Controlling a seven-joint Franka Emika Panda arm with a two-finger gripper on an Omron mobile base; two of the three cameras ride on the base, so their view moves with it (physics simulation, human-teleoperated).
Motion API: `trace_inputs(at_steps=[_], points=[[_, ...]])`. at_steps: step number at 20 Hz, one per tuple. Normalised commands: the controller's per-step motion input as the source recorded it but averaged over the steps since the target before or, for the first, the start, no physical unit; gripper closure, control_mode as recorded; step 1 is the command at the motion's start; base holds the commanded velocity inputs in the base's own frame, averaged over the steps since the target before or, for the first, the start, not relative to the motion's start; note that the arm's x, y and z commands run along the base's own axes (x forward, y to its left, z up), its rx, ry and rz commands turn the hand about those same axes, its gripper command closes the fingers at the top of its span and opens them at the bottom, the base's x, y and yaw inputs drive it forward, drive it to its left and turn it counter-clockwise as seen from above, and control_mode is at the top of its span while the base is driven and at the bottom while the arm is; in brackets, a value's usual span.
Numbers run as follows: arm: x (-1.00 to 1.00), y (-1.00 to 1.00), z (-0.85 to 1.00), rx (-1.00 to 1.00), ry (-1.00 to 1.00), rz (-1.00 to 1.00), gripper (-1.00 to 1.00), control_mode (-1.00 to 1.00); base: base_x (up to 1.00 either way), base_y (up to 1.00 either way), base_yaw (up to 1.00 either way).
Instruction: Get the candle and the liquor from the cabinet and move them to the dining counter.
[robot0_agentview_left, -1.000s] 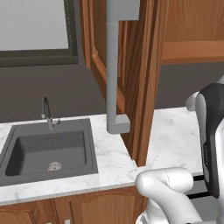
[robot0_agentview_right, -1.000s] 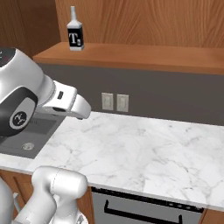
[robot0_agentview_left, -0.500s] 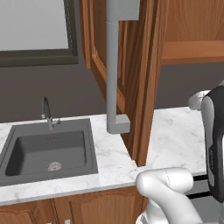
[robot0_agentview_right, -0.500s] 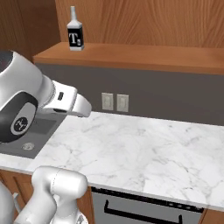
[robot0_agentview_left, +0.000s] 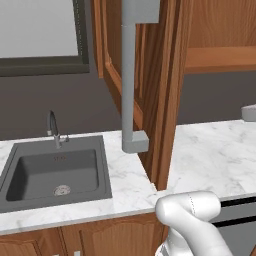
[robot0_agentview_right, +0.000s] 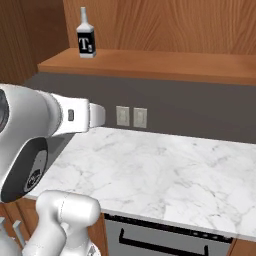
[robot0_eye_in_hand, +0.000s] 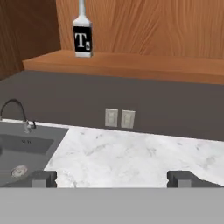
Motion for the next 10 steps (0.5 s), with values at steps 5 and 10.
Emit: trace_inputs(at_steps=[5,10], points=[[-0.27,0.02,0.78,0.01,-0.28,0.21,-1.00,-1.00,0.00,0.00,0.00],[-0.10,0.14,0.80,0.00,-0.24,0.14,-1.00,-1.00,0.00,0.00,0.00]])
